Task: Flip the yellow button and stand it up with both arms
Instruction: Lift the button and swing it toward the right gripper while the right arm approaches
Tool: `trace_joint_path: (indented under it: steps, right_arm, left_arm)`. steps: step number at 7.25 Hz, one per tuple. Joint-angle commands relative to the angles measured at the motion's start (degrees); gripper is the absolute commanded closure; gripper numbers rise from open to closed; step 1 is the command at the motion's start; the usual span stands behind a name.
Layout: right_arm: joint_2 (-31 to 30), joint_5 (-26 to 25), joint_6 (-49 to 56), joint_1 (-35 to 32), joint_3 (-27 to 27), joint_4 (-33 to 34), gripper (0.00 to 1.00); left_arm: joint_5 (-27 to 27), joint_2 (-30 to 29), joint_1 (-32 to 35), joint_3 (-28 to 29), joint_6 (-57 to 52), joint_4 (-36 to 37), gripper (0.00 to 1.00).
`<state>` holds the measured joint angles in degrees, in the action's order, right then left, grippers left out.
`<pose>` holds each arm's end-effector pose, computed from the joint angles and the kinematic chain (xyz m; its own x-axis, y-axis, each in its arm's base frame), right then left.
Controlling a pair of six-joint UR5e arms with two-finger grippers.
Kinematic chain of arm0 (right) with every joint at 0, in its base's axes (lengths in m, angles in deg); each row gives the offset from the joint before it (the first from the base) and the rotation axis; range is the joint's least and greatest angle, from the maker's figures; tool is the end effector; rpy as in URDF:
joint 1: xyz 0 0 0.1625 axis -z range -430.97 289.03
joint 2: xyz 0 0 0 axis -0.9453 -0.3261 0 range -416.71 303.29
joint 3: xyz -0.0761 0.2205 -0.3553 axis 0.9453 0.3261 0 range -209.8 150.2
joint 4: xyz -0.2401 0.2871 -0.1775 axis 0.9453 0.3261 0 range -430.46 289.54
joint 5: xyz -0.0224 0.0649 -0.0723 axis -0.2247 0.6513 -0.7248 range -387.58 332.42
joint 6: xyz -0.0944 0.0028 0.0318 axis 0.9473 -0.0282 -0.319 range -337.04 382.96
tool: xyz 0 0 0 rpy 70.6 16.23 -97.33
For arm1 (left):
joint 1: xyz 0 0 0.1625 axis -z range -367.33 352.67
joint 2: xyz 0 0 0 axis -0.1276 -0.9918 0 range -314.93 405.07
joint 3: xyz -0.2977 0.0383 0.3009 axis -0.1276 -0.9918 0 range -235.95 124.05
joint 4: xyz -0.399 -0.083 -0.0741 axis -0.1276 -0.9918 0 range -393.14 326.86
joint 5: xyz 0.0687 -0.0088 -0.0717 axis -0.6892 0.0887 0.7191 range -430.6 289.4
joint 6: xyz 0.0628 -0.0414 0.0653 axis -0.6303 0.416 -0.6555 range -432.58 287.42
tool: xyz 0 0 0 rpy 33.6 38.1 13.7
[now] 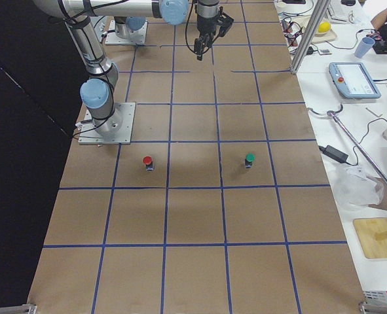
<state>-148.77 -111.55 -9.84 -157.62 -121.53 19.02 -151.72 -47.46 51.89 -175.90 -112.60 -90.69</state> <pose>0.1158 -0.4839 0.4900 -0.8028 0.5899 -0.0866 0.5869 0.8075 0.0596 0.1022 -0.4621 0.2781 -0.9791 0.1653 0.1187 0.1540 0.9831 -0.0987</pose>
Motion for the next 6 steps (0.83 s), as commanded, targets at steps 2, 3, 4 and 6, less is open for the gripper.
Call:
trace_joint_path:
  steps: [2, 3, 4, 6]
  right_arm:
    - [1.61, 20.28, -12.79, 4.45, 0.67, 0.69, 0.0]
    - [2.06, 23.91, -14.46, 7.17, 0.85, 0.43, 0.0]
    - [2.24, 27.77, -14.48, 7.98, 0.07, 0.52, 0.0]
    - [4.26, 33.41, -16.83, 7.99, -0.02, -0.27, 0.0]
  left_arm:
    - [18.19, 5.32, 9.32, 0.07, 12.47, -8.43, 0.72]
    - [23.15, 6.9, 11.07, 0.16, 15.29, -10.2, 0.73]
    - [31.12, 8.31, 13.18, 0.07, 20.54, -11.26, 0.73]
    - [47.45, 9.2, 17.31, 0.16, 30.57, -10.83, 0.75]
